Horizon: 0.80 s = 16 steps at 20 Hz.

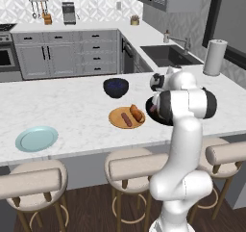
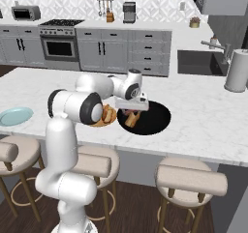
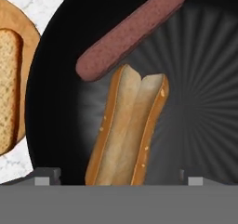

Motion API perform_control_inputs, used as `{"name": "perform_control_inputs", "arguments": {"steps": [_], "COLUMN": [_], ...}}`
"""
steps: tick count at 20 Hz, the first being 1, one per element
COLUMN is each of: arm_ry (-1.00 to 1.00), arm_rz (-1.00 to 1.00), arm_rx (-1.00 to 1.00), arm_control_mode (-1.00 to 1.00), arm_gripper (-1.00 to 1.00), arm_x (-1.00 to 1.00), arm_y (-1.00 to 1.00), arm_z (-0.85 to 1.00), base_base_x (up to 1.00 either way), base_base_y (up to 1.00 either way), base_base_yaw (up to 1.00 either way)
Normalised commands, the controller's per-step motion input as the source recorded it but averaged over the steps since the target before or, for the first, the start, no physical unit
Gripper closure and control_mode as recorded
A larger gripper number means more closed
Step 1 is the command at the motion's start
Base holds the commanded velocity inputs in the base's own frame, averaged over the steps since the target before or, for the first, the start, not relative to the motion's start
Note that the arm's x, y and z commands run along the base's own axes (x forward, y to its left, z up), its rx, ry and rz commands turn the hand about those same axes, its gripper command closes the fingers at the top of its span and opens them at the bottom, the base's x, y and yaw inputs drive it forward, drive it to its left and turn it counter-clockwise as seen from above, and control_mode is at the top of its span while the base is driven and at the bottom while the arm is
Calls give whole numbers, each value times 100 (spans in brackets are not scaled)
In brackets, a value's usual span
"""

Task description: Place one bun and one sausage from the bowl on each plate.

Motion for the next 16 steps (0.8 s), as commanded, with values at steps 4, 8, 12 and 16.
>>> {"name": "perform_control_inputs", "arguments": {"steps": [4, 8, 12, 16], "arm_ry": [4, 3, 0, 0], "arm_rz": [0, 0, 0, 0], "arm_rx": [0, 0, 0, 0], "arm_control_mode": [-100, -100, -100, -100], "arm_gripper": [-100, -100, -100, -100], "arm_x": [0, 0, 0, 2], "arm_y": [0, 0, 0, 0], "arm_z": [-27, -35, -30, -29], "base_base_x": [0, 0, 0, 0], "base_base_y": [0, 0, 0, 0], "base_base_yaw": [0, 0, 0, 0]}}
